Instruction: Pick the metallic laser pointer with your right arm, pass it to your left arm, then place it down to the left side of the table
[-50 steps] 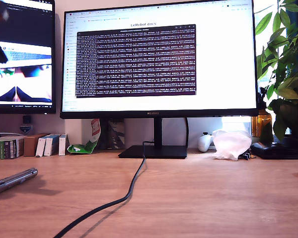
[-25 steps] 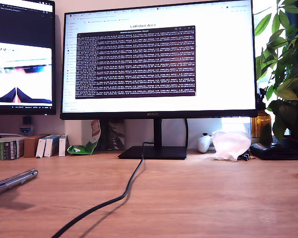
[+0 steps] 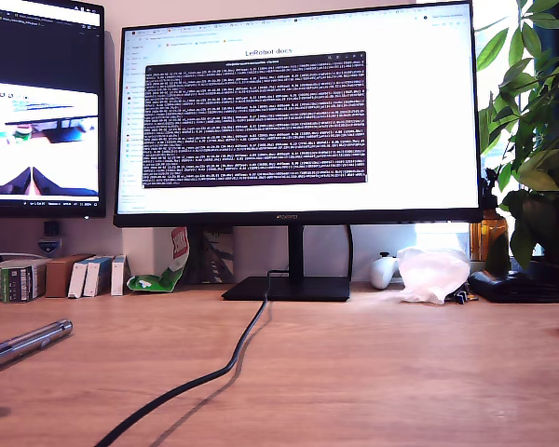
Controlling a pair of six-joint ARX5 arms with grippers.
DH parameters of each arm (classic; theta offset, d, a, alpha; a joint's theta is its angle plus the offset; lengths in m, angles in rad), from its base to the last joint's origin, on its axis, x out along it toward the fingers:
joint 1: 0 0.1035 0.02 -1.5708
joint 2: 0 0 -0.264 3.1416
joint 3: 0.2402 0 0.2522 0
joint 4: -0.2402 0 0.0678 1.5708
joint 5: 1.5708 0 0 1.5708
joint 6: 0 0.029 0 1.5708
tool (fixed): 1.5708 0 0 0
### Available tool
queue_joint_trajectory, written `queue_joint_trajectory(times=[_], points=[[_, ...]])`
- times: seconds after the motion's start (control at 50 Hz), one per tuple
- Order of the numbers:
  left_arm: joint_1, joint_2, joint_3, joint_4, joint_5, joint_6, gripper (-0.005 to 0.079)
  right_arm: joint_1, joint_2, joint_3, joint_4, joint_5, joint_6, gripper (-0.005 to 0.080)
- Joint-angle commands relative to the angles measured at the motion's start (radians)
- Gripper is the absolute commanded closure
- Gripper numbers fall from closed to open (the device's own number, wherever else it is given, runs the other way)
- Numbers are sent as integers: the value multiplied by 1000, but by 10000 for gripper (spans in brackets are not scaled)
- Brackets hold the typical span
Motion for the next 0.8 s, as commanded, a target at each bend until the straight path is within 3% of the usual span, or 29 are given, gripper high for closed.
queue_joint_trajectory(times=[0.0, 0.28, 0.78], points=[[26, -11, -50, 26, -8, -1, 763, -4, -3, 0, 11, -11, 0, 735], [104, -36, -102, 26, 5, -61, 763, -4, -3, 0, -3, -62, 1, 735], [106, -42, -149, -6, 11, -140, 763, -3, -3, 2, -69, -57, 91, 735]])
